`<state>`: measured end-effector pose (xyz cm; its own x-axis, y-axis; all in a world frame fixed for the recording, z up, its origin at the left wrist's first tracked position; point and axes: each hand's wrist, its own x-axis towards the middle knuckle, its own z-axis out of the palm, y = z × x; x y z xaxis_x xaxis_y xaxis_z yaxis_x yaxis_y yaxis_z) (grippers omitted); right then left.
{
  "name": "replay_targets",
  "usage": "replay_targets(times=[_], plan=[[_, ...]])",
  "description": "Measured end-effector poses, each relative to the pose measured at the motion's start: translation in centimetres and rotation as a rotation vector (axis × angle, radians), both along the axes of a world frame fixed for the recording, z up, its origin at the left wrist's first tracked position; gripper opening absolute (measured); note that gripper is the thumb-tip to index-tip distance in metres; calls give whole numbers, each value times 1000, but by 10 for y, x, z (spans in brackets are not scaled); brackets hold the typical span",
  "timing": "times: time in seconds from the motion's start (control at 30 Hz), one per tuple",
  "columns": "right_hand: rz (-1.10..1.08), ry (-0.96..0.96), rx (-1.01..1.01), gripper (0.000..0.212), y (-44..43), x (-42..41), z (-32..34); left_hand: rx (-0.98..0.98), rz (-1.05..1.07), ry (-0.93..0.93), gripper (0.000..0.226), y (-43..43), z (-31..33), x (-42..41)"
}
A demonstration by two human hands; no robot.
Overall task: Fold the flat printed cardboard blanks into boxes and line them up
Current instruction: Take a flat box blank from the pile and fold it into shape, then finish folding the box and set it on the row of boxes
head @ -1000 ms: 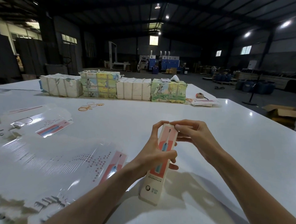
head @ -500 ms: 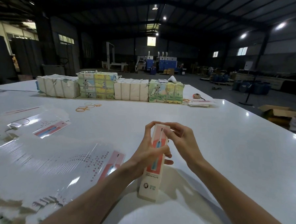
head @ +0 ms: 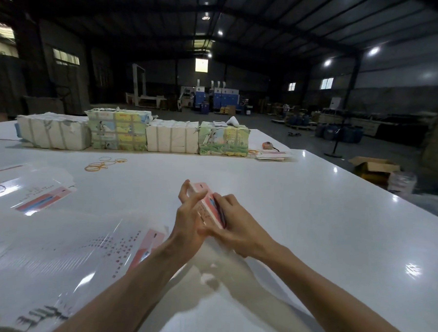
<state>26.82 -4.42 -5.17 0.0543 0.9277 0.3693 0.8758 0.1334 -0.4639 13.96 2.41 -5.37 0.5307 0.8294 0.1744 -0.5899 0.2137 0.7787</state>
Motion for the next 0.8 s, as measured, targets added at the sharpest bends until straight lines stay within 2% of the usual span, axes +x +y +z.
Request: replay_targets(times=[0.1,0.17,0.2,0.27,0.37,0.5,0.63,0.8], plan=[[-69,19,84,69,-13,18,-2,118,-9,229,61,-3,0,2],[-175,54,52,73,-30,42,0,232,8,390,68,-2,-3,3],[-248,49,27,74,-41,58,1,280,31,435,61,-2,-5,3],[-403,-42,-8,64,-67,95,2,414,101,517,32,-1,-11,3],[-610,-100,-77,54,-116,149,0,690,169,757,31,1,-21,0],[-843,-140,-121,49,-183,216,-7,923,164,962,24,-3,-27,-2],[-997,-196,-208,43,-233,260,-18,1032,149,1059,21,-5,-29,-2],[-1084,-284,-212,47,-257,269,-27,1096,123,1091,23,-2,-33,-1]])
